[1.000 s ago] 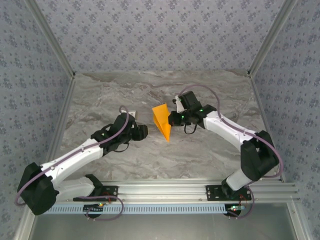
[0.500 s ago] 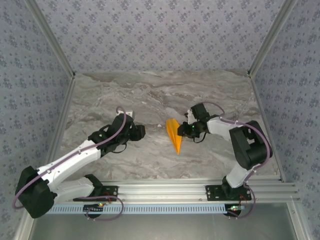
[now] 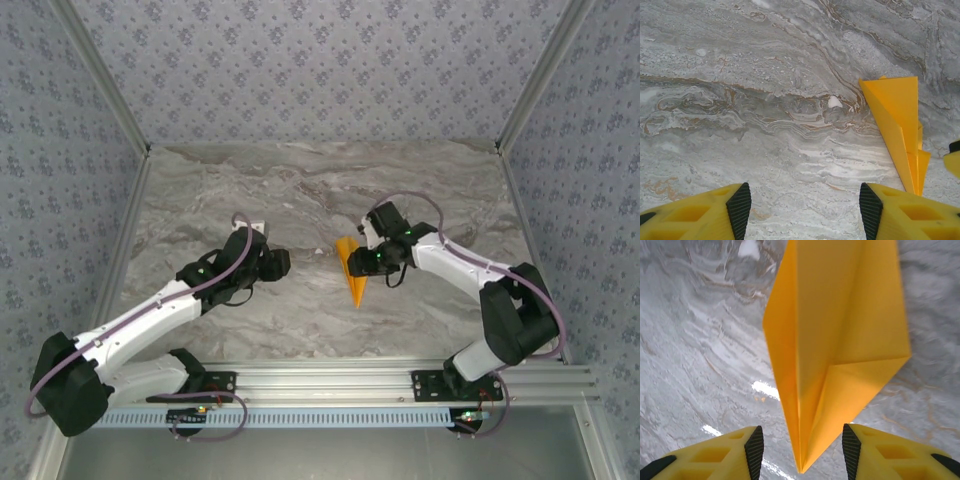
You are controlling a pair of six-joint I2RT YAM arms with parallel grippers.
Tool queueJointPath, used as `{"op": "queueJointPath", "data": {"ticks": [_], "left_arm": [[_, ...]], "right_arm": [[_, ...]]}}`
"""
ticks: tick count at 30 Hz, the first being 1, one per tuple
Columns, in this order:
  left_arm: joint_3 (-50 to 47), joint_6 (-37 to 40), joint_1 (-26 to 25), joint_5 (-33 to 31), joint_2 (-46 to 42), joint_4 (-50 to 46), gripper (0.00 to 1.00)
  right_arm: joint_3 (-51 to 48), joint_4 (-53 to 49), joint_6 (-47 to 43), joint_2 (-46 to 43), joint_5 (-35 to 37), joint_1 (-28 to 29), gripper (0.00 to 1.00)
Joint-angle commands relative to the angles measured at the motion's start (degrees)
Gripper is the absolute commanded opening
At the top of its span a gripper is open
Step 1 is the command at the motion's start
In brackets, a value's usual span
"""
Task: Fold a paper plane with a square sheet of paper (fold left side to right side)
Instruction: Pick up the paper plane at the center of the table.
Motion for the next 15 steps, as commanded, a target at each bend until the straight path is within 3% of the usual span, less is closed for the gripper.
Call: {"op": "queueJointPath", "data": {"ticks": [1, 15], "left_arm": [[-0.20, -0.47, 0.27, -1.07, -1.92, -1.08, 0.61], [-0.98, -0.52, 0.22, -1.86, -3.08, -1.79, 0.62]], "right_arm": [[1.82, -3.39, -0.97, 3.02, 3.21, 0.56, 0.49], [3.36, -1.76, -0.60, 7.75, 2.31, 2.60, 0.47]]}}
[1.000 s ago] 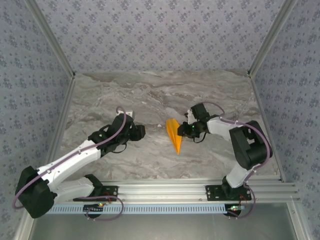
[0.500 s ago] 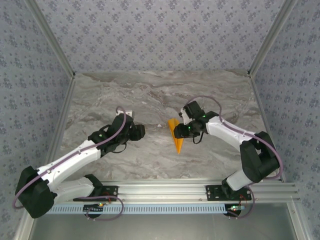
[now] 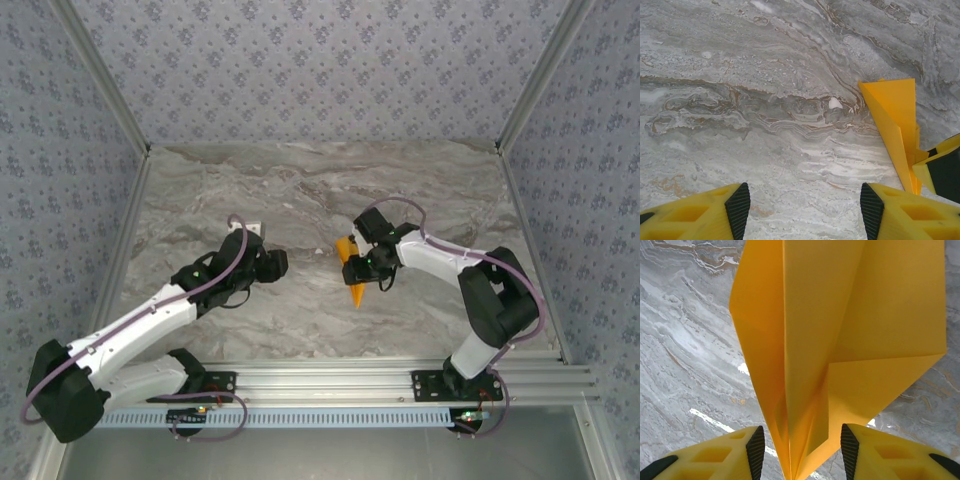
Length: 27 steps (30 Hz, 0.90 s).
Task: Fold a paper plane with a square sheet of paper (fold left side to right side)
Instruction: Pick up the paper plane at the center of the table.
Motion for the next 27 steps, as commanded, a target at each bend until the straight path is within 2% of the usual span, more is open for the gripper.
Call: {"op": "queueJointPath", "data": {"ticks": [1, 6, 16, 19, 22, 23, 26, 27], "left_arm": [[-0.42, -0.51, 0.28, -1.41, -0.86, -0.80, 0.62], [-0.42, -0.56, 0.27, -1.41, -0.99, -1.10, 0.62], [-0.59, -0.57, 0.21, -1.37, -1.51, -1.24, 0.64], [-1.19, -0.52, 0.28, -1.09, -2.48, -0.56, 0.70], [-2.52, 0.13, 0.29, 0.50, -4.46, 1.50, 0.76], [-2.94, 0.52, 0.29, 1.33, -5.21, 2.41, 0.79], [-4.02, 2.29, 0.29, 4.86, -7.88, 5.32, 0.98], [-4.21, 2.88, 0.25, 5.83, -8.66, 5.97, 0.98]], "right_arm": [[1.84, -0.94, -0.51, 1.43, 1.00, 0.32, 0.47], [2.27, -0.74, -0.54, 2.95, 1.43, 0.72, 0.38], [4.00, -1.32, 0.37, 6.43, 4.13, 2.99, 0.37], [4.79, -1.90, 1.44, 8.50, 5.90, 3.69, 0.35], [5.75, -2.67, 2.87, 10.17, 7.90, 3.91, 0.28], [6.18, -2.78, 3.16, 10.34, 8.32, 3.71, 0.26], [8.50, -2.94, 3.85, 9.57, 8.68, 2.54, 0.15], [10.01, -3.24, 4.13, 9.52, 9.00, 1.86, 0.14]]}}
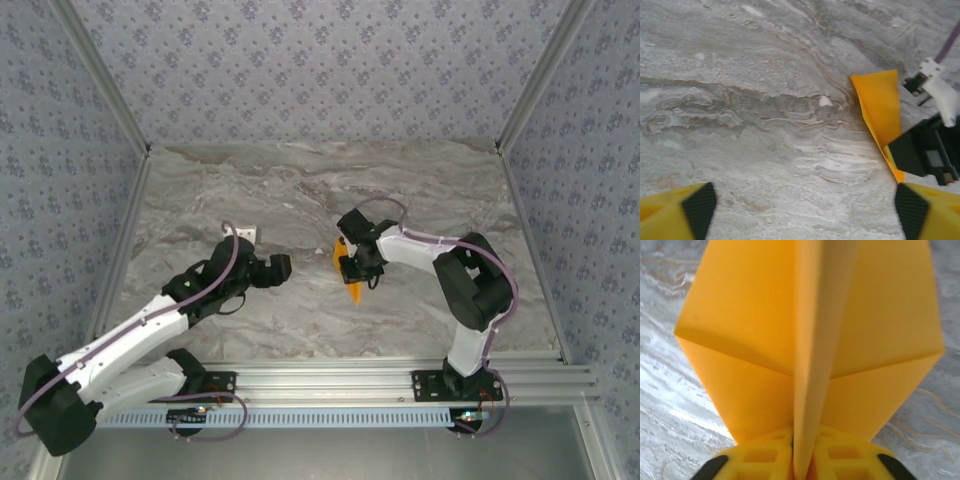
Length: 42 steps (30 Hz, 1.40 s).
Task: Fold a paper plane with a square sheet of paper (fold left side to right side)
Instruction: Pick up the paper plane at the center of the table, then place the paper plane at the top-center of the table.
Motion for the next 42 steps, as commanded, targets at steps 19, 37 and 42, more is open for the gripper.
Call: {"op": "queueJointPath", "data": {"ticks": [19, 37, 42], "left_arm": [[-1.71, 2.92, 0.27, 4.14, -5.54, 2.45, 0.98], [-2.54, 2.26, 0.28, 2.73, -7.32, 0.35, 0.98], [-2.69, 2.38, 0.29, 2.65, -7.42, 0.17, 0.98]], "right_arm": [[45.67, -18.34, 4.26, 28.20, 10.08, -7.84, 0.13], [45.94, -18.85, 1.45, 32.42, 7.16, -7.67, 0.35], [45.48, -19.40, 0.60, 32.32, 7.57, -7.45, 0.36]]}}
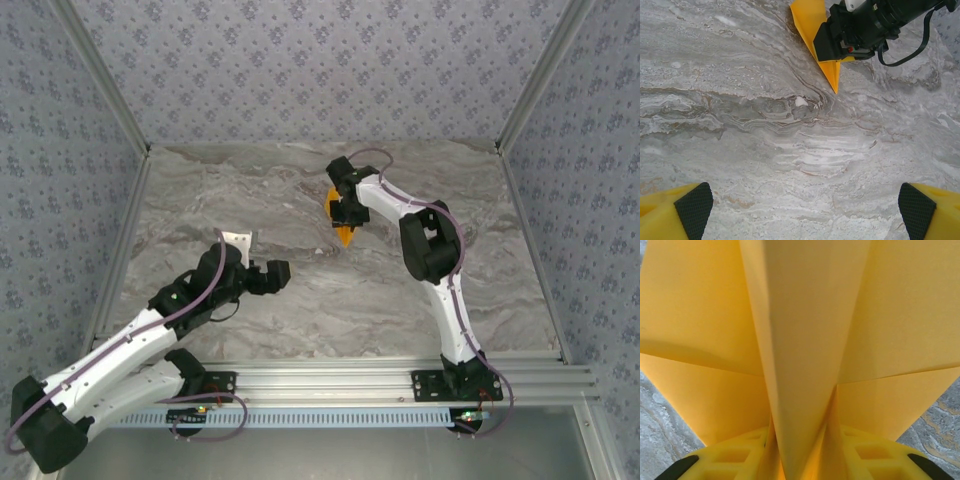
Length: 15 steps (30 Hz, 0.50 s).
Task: Fold a paper plane with a square sheet of paper (fold left side to right side)
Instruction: Place the paper plane at the top-center of the table.
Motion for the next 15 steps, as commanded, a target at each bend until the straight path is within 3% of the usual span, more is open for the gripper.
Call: {"op": "queueJointPath", "data": {"ticks": [1, 9, 15], "left_arm": [[0.03, 0.23, 0.28, -0.98, -0.79, -0.59, 0.98], [2.80, 2.81, 0.46, -2.86, -0.34, -2.13, 0.98], [3.95, 2.43, 3.72, -2.29, 0.16, -3.52, 0.98]], "right_arm": [[-0.22, -4.32, -1.14, 2.34, 0.43, 0.43, 0.36], [0.41, -5.62, -1.84, -1.68, 3.30, 0.95, 0.38], [0.26, -7.91, -2.09, -4.59, 5.24, 1.27, 0.43]]}}
